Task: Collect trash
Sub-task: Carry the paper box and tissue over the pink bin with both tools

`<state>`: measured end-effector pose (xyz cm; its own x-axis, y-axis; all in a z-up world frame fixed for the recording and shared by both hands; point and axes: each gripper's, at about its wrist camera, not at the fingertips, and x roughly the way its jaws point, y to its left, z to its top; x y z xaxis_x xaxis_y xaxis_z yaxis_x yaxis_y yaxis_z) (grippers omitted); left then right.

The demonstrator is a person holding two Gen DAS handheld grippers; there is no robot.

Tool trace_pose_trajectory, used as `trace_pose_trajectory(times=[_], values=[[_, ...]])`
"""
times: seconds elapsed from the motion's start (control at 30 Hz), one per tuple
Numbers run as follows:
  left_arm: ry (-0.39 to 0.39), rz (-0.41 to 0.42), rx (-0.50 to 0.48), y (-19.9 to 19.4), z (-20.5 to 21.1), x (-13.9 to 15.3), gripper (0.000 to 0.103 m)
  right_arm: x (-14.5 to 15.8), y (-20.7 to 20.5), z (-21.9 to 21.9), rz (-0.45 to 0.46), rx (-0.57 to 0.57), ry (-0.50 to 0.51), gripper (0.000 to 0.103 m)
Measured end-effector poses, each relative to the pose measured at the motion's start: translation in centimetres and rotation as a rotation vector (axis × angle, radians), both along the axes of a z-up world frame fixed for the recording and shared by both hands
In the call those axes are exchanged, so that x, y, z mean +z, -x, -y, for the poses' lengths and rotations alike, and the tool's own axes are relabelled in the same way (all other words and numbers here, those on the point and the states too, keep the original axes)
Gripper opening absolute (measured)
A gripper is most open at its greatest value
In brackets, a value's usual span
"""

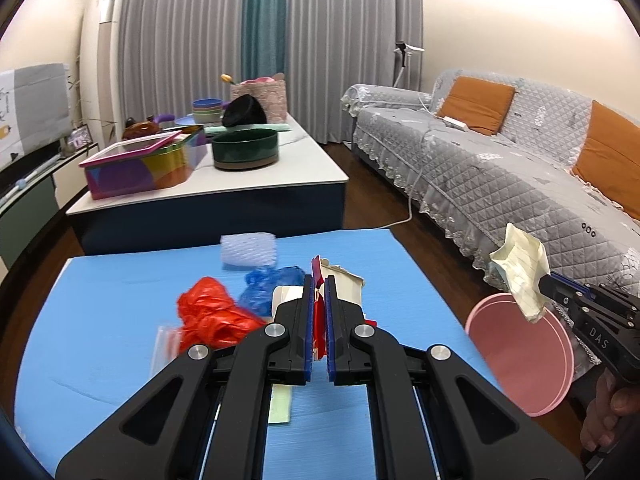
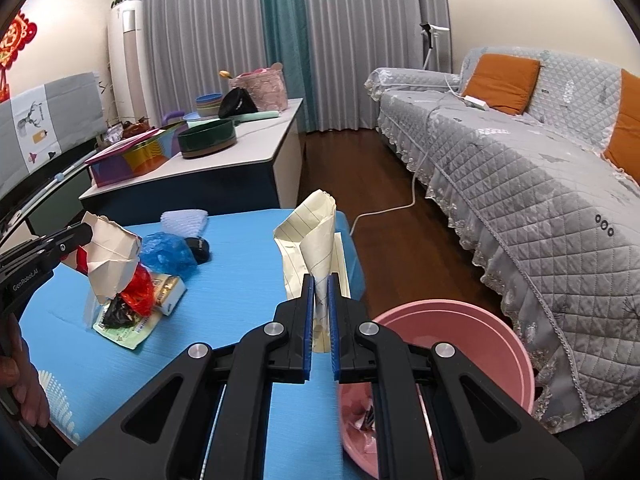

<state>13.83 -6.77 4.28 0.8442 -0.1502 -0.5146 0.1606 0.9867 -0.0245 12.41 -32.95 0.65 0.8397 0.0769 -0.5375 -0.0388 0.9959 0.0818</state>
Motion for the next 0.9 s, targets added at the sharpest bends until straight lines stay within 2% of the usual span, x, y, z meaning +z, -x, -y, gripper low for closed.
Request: trace_pose_trajectory(times=[0.5,0.9], values=[[-0.013,-0.016,-0.089,0.0,5.0,-0.9,0.005,-0.1,1.3,4.8,-0.004,-0.086,-0.015,0.008],[0.025,-0.026,-0.223,0.2,9.1,-1.3,0.005,-0.6,2.0,8.6,-0.02,-0.166,-0.032,0.008]])
